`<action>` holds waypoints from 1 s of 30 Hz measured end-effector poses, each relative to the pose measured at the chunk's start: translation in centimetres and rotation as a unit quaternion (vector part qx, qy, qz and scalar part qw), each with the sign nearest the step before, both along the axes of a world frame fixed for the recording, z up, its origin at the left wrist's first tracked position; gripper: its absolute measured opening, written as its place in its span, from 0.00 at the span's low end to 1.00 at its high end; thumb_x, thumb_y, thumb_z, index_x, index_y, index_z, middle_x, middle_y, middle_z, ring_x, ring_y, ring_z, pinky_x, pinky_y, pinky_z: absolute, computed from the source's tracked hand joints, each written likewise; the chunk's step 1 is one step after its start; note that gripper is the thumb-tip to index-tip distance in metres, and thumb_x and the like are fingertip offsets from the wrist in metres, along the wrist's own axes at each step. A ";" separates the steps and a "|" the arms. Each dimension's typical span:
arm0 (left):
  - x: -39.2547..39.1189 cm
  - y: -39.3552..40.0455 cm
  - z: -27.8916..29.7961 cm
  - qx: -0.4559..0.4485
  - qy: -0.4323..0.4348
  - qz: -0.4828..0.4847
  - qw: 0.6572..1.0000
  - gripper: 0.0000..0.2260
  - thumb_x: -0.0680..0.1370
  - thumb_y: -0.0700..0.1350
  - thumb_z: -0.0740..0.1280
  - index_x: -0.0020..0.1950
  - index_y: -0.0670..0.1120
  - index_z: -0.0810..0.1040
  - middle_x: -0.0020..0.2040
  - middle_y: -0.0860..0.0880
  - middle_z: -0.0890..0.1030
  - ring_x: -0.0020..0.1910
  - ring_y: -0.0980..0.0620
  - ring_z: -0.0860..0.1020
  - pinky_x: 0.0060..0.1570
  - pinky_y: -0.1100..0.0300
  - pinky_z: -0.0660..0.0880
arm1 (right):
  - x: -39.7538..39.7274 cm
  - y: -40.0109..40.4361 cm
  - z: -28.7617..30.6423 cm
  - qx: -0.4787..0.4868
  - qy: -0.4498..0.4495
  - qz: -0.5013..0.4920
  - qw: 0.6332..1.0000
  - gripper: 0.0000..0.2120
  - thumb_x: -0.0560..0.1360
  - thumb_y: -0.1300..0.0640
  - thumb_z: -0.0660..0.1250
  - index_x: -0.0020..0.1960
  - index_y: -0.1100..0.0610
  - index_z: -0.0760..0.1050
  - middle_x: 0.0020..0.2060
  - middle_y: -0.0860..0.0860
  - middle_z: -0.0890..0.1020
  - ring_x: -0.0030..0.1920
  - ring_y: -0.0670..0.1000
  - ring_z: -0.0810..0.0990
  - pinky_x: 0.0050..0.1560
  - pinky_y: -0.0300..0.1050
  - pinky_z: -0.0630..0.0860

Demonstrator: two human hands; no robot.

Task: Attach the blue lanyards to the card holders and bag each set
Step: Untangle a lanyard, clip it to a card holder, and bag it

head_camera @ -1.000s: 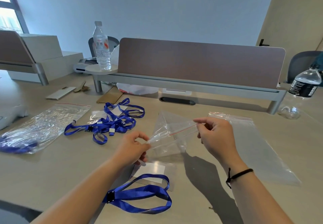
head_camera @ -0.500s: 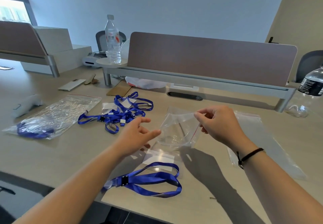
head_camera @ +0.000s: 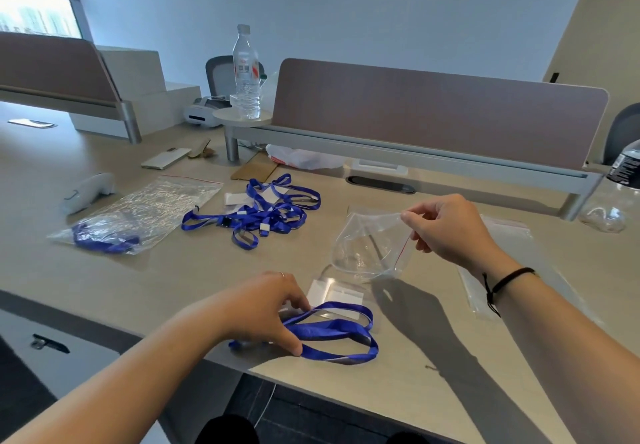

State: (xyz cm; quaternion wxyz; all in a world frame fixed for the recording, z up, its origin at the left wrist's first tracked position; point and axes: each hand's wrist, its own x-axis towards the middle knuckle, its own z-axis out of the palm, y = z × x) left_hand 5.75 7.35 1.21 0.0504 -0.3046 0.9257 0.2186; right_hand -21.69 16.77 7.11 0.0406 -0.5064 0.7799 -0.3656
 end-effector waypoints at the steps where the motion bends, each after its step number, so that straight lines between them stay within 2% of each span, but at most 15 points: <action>1: 0.1 0.0 -0.3 -0.006 0.009 0.007 1.000 0.27 0.70 0.59 0.77 0.67 0.57 0.77 0.61 0.58 0.75 0.57 0.58 0.74 0.55 0.67 0.72 | 0.2 0.1 0.0 0.000 0.001 0.001 1.000 0.10 0.80 0.52 0.67 0.51 0.56 0.84 0.32 0.51 0.84 0.32 0.48 0.83 0.37 0.41 0.82; 6: 0.9 0.0 -1.2 -0.047 0.028 0.003 0.998 0.11 0.77 0.56 0.71 0.58 0.56 0.84 0.53 0.60 0.77 0.51 0.58 0.75 0.55 0.62 0.75 | 0.7 0.4 0.0 -0.003 -0.001 -0.001 1.000 0.10 0.80 0.53 0.67 0.52 0.57 0.84 0.33 0.51 0.83 0.33 0.49 0.82 0.37 0.41 0.81; 10: 0.9 0.2 -1.0 -0.086 0.012 -0.021 0.996 0.10 0.80 0.54 0.67 0.58 0.55 0.83 0.55 0.58 0.78 0.52 0.58 0.75 0.56 0.61 0.75 | 0.6 0.5 0.1 -0.010 -0.003 -0.005 1.000 0.09 0.80 0.53 0.67 0.49 0.56 0.85 0.31 0.51 0.84 0.29 0.46 0.82 0.33 0.38 0.78; 12: 1.0 -0.2 -0.9 -0.052 0.034 -0.007 0.998 0.07 0.80 0.53 0.67 0.54 0.55 0.83 0.54 0.59 0.79 0.50 0.58 0.77 0.53 0.64 0.75 | 0.6 0.5 0.0 -0.010 -0.004 -0.005 1.000 0.09 0.80 0.52 0.67 0.49 0.55 0.85 0.31 0.50 0.84 0.29 0.46 0.81 0.32 0.37 0.77; 14: 1.2 -0.8 -0.7 0.066 0.104 0.025 0.992 0.03 0.79 0.49 0.70 0.45 0.55 0.82 0.51 0.59 0.80 0.47 0.54 0.80 0.52 0.60 0.79 | 0.7 0.4 0.0 -0.009 -0.003 -0.004 1.000 0.09 0.80 0.52 0.67 0.49 0.55 0.85 0.31 0.50 0.83 0.30 0.47 0.82 0.33 0.37 0.77; 15: 1.3 -1.0 -0.6 0.147 0.154 0.047 0.976 0.05 0.78 0.46 0.71 0.42 0.52 0.83 0.52 0.57 0.81 0.49 0.51 0.82 0.54 0.56 0.81 | 0.7 0.4 0.0 -0.010 -0.003 -0.003 1.000 0.09 0.80 0.52 0.67 0.49 0.56 0.85 0.31 0.50 0.83 0.30 0.47 0.82 0.33 0.37 0.77; 17: 1.7 -1.4 -0.1 0.272 0.247 0.100 0.925 0.06 0.75 0.40 0.73 0.38 0.46 0.83 0.57 0.55 0.82 0.56 0.49 0.82 0.62 0.50 0.78 | 0.8 0.4 0.0 -0.011 -0.004 0.001 1.000 0.09 0.80 0.53 0.67 0.50 0.56 0.85 0.32 0.50 0.83 0.30 0.47 0.82 0.34 0.37 0.78; 20: 2.0 -1.4 1.0 0.365 0.349 0.144 0.851 0.07 0.65 0.45 0.75 0.34 0.45 0.78 0.65 0.57 0.80 0.66 0.54 0.75 0.69 0.49 0.68 | 0.8 0.2 -0.1 -0.012 -0.007 0.005 1.000 0.09 0.80 0.52 0.68 0.50 0.56 0.85 0.31 0.50 0.83 0.30 0.47 0.82 0.33 0.37 0.78; 22: 2.1 -1.4 1.7 0.422 0.394 0.146 0.803 0.11 0.60 0.48 0.74 0.38 0.44 0.80 0.68 0.60 0.78 0.68 0.56 0.73 0.68 0.49 0.66 | 0.7 0.0 -0.2 -0.012 -0.006 0.004 1.000 0.09 0.79 0.52 0.68 0.50 0.55 0.85 0.31 0.49 0.83 0.29 0.46 0.82 0.33 0.37 0.79; 24: 2.2 -1.4 2.1 0.476 0.436 0.135 0.751 0.19 0.60 0.46 0.73 0.48 0.40 0.82 0.69 0.55 0.78 0.69 0.54 0.73 0.67 0.50 0.65 | 0.8 -0.1 -0.3 -0.013 -0.011 0.005 1.000 0.09 0.79 0.52 0.68 0.50 0.55 0.85 0.31 0.49 0.83 0.29 0.46 0.82 0.33 0.36 0.79; 26: 2.1 -1.2 2.3 0.522 0.482 0.137 0.690 0.22 0.62 0.42 0.73 0.54 0.36 0.77 0.67 0.42 0.80 0.63 0.48 0.80 0.69 0.48 0.68 | 0.9 -0.2 -0.3 -0.014 -0.014 0.007 1.000 0.09 0.79 0.52 0.68 0.50 0.56 0.85 0.32 0.49 0.83 0.30 0.47 0.82 0.32 0.36 0.78; 28: 2.0 -0.8 2.6 0.549 0.520 0.151 0.637 0.12 0.65 0.37 0.71 0.46 0.39 0.74 0.59 0.33 0.82 0.58 0.39 0.83 0.67 0.44 0.74 | 1.1 -0.2 -0.3 -0.013 -0.012 0.008 1.000 0.09 0.79 0.52 0.68 0.51 0.56 0.85 0.32 0.50 0.83 0.30 0.47 0.82 0.32 0.36 0.78; 30: 1.8 -0.5 2.7 0.548 0.529 0.175 0.624 0.08 0.68 0.37 0.69 0.45 0.38 0.75 0.54 0.31 0.82 0.59 0.34 0.81 0.60 0.43 0.79 | 1.2 -0.2 -0.3 -0.009 -0.010 0.010 1.000 0.09 0.79 0.52 0.68 0.51 0.56 0.84 0.32 0.50 0.83 0.31 0.47 0.82 0.33 0.36 0.78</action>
